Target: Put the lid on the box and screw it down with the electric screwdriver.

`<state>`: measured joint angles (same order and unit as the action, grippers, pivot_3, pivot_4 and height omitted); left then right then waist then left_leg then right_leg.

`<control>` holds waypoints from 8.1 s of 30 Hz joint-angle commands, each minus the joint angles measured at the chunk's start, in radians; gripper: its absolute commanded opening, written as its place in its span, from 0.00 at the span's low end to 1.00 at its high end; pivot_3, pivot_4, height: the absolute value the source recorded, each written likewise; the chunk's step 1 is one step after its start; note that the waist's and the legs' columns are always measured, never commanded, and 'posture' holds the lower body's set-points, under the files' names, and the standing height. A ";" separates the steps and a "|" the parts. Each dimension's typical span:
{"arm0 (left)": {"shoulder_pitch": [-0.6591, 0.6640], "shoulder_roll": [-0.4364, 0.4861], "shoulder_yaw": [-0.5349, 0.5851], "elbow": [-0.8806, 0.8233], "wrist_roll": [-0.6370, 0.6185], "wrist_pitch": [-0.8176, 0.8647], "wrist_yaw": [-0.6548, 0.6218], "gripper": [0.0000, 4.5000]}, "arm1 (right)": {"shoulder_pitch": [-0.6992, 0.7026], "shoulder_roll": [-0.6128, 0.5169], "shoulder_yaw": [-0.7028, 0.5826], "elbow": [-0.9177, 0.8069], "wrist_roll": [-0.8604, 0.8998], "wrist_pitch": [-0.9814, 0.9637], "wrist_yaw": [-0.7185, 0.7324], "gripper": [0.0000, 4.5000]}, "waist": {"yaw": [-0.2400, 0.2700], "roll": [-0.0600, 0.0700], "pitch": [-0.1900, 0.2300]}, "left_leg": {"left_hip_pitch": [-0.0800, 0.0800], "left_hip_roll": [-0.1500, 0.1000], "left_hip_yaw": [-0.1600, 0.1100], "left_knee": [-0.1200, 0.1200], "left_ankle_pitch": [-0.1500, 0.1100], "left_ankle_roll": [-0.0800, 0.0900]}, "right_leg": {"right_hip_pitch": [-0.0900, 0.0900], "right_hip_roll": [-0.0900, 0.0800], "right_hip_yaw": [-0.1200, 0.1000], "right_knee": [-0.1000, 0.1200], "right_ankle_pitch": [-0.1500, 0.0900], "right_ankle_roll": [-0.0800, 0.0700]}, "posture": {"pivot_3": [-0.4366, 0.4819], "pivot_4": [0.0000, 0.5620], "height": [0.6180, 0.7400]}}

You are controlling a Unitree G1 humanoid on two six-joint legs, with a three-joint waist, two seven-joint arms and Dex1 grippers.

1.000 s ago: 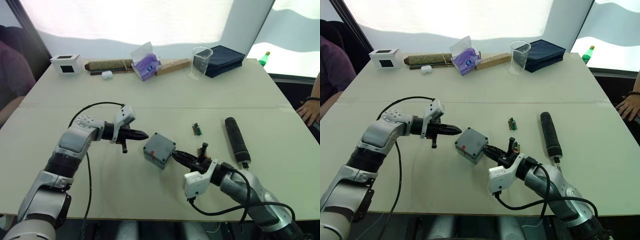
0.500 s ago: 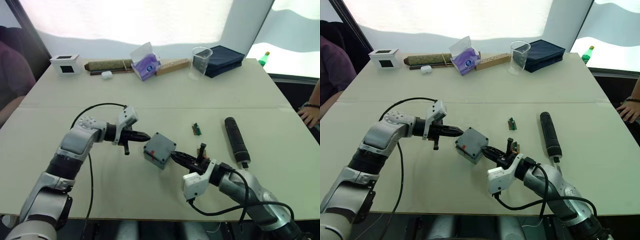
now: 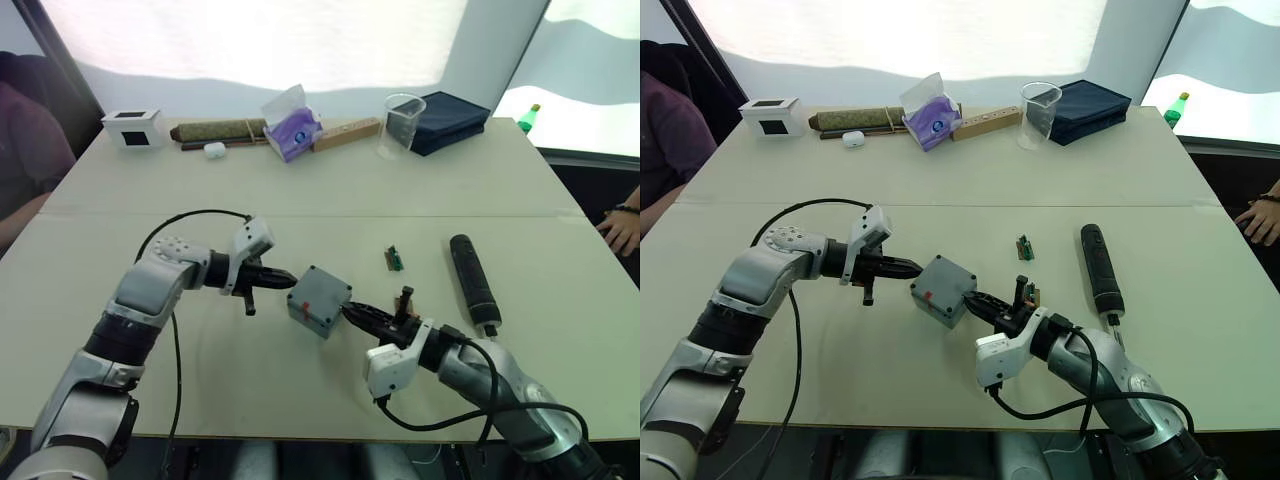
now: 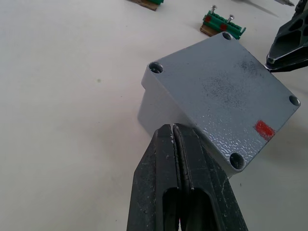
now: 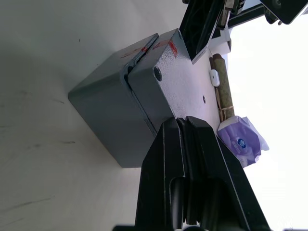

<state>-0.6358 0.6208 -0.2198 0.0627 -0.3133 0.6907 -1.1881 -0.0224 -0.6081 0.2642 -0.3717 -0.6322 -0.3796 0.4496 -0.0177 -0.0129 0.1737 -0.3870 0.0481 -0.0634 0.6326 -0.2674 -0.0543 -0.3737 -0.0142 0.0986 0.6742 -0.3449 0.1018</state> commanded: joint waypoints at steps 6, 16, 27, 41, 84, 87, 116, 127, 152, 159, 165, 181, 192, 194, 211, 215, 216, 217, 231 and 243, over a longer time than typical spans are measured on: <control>0.013 -0.008 -0.029 -0.066 -0.014 -0.006 -0.021 0.00 | 0.006 0.003 0.002 -0.038 0.023 -0.014 0.014 0.01 | -0.001 0.000 0.000 | 0.000 0.000 0.000 0.000 0.000 0.000 | 0.000 0.000 0.000 0.000 0.000 0.000 | 0.48 0.27 0.97; 0.030 0.000 -0.025 -0.091 -0.013 0.009 -0.017 0.00 | -0.004 0.006 -0.005 -0.024 0.016 -0.011 0.005 0.01 | 0.000 0.000 0.000 | 0.000 0.000 0.000 0.000 0.000 0.000 | 0.000 0.000 0.000 0.001 0.000 0.000 | 0.48 0.27 0.97; 0.025 -0.012 -0.015 -0.073 0.003 0.003 0.002 0.00 | -0.016 0.016 -0.002 -0.011 0.008 -0.008 -0.005 0.01 | 0.000 0.000 0.000 | 0.000 0.000 0.000 0.001 0.000 0.000 | 0.000 0.000 0.000 0.001 0.000 0.000 | 0.48 0.27 0.97; -0.005 -0.024 -0.001 -0.033 0.016 -0.015 0.017 0.00 | 0.002 0.009 -0.005 -0.021 0.019 0.003 0.003 0.01 | 0.000 0.000 0.000 | 0.000 0.000 0.000 0.003 0.000 0.000 | 0.000 0.000 0.000 0.004 0.000 0.000 | 0.48 0.27 0.97; -0.016 0.010 -0.021 0.050 0.077 -0.124 0.018 0.00 | 0.059 0.015 -0.089 -0.147 0.085 0.030 -0.004 0.01 | 0.001 0.000 0.000 | 0.000 0.000 0.000 0.005 -0.001 0.001 | -0.001 0.001 0.000 0.008 0.000 0.000 | 0.48 0.27 0.97; -0.028 0.015 -0.020 0.091 0.086 -0.150 0.014 0.00 | 0.100 0.021 -0.126 -0.187 0.121 0.058 0.005 0.01 | 0.002 0.000 0.000 | 0.000 0.000 0.000 0.005 -0.001 0.001 | -0.001 0.000 0.000 0.008 0.000 0.000 | 0.48 0.27 0.97; 0.114 0.007 -0.083 -0.161 0.054 -0.015 -0.029 0.00 | 0.021 0.058 0.014 -0.052 0.164 0.347 0.206 0.01 | 0.002 0.000 0.000 | 0.000 0.000 -0.001 0.007 -0.002 0.003 | 0.000 0.001 0.000 0.009 0.000 0.000 | 0.48 0.27 0.97; 0.101 0.012 -0.073 -0.139 0.060 -0.018 -0.025 0.00 | 0.024 0.064 0.027 -0.066 0.192 0.336 0.222 0.01 | 0.001 0.000 0.000 | 0.000 0.000 -0.001 0.008 -0.002 0.003 | 0.000 0.001 0.000 0.009 0.000 0.000 | 0.48 0.27 0.97; 0.128 0.022 -0.067 -0.087 0.052 -0.025 -0.032 0.00 | 0.121 0.021 -0.042 -0.133 0.293 0.364 0.261 0.01 | 0.001 0.000 0.000 | 0.000 0.000 -0.002 0.008 -0.002 0.003 | 0.000 0.001 0.000 0.009 0.000 0.000 | 0.48 0.27 0.97; 0.102 0.057 0.015 -0.045 0.068 -0.075 0.034 0.00 | 0.249 0.056 -0.198 -0.336 0.468 0.512 0.242 0.01 | -0.001 0.000 0.000 | -0.001 0.000 -0.002 0.009 -0.002 0.004 | 0.000 0.001 -0.001 0.009 0.000 0.000 | 0.48 0.27 0.97; -0.060 0.050 0.175 0.087 -0.200 0.115 -0.098 0.00 | 0.332 0.217 -0.356 -0.476 0.643 0.761 0.137 0.01 | 0.008 0.000 0.000 | -0.001 0.001 -0.005 0.009 -0.002 0.003 | 0.001 0.002 -0.003 0.010 0.000 0.000 | 0.48 0.27 0.97; 0.005 -0.090 0.056 -0.214 -0.145 -0.058 0.038 0.00 | 0.325 0.338 -0.418 -0.488 0.849 1.070 -0.010 0.99 | 0.003 0.005 0.001 | -0.004 0.000 -0.011 0.011 -0.001 0.002 | 0.002 0.002 -0.005 0.009 0.000 0.000 | 0.48 0.27 0.97; -0.012 -0.015 0.022 -0.230 -0.164 -0.071 -0.054 0.00 | 0.285 0.294 -0.384 -0.382 0.819 1.014 -0.065 0.61 | 0.000 0.006 0.001 | -0.005 -0.001 -0.011 0.010 -0.001 0.002 | 0.001 0.003 -0.005 0.009 0.000 0.000 | 0.48 0.27 0.97; -0.014 -0.006 0.013 -0.228 -0.148 -0.094 -0.062 0.00 | 0.278 0.293 -0.376 -0.362 0.816 1.008 -0.072 0.40 | -0.002 0.006 0.001 | -0.005 -0.001 -0.011 0.010 -0.001 0.002 | 0.001 0.003 -0.005 0.009 0.000 0.000 | 0.48 0.27 0.97; 0.003 0.008 -0.007 -0.220 -0.106 -0.131 -0.076 0.00 | 0.248 0.296 -0.324 -0.298 0.821 0.962 -0.096 0.40 | -0.002 0.006 0.001 | -0.005 -0.001 -0.011 0.010 -0.001 0.002 | 0.000 0.003 -0.005 0.009 0.000 0.000 | 0.48 0.27 0.97; 0.005 0.007 -0.007 -0.219 -0.104 -0.130 -0.071 0.00 | 0.239 0.291 -0.317 -0.281 0.818 0.953 -0.094 0.40 | -0.002 0.006 0.001 | -0.005 -0.001 -0.011 0.010 -0.001 0.002 | 0.000 0.003 -0.005 0.009 0.000 0.000 | 0.48 0.27 0.97; 0.007 0.008 -0.006 -0.222 -0.106 -0.128 -0.071 0.00 | 0.236 0.288 -0.314 -0.279 0.817 0.950 -0.092 0.40 | -0.002 0.006 0.001 | -0.005 -0.001 -0.011 0.010 -0.001 0.002 | 0.000 0.003 -0.005 0.009 0.000 0.000 | 0.48 0.27 0.97; 0.008 0.009 -0.005 -0.223 -0.107 -0.126 -0.070 0.00 | 0.231 0.286 -0.312 -0.276 0.816 0.949 -0.091 0.40 | -0.002 0.006 0.001 | -0.005 -0.001 -0.011 0.010 -0.001 0.002 | 0.000 0.003 -0.005 0.009 0.000 0.000 | 0.48 0.27 0.97; 0.019 0.013 0.001 -0.207 -0.100 -0.130 -0.055 0.00 | 0.207 0.258 -0.298 -0.228 0.807 0.927 -0.087 0.25 | -0.002 0.006 0.001 | -0.005 -0.001 -0.011 0.009 -0.001 0.002 | 0.000 0.003 -0.005 0.009 0.000 0.000 | 0.48 0.27 0.97; 0.012 0.008 0.009 -0.192 -0.093 -0.128 -0.041 0.00 | 0.218 0.254 -0.301 -0.257 0.810 0.929 -0.098 0.02 | -0.002 0.006 0.001 | -0.005 -0.001 -0.011 0.009 -0.001 0.002 | 0.000 0.003 -0.005 0.009 0.000 0.000 | 0.48 0.27 0.97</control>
<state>-0.6120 0.6249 -0.2247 -0.1241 -0.4035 0.5738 -1.2280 0.1927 -0.3538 -0.0312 -0.5855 0.1699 0.5535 0.3570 -0.0193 -0.0070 0.1752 -0.3918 0.0474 -0.0740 0.6420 -0.2685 -0.0523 -0.3734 -0.0115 0.0939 0.6829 -0.3453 0.1017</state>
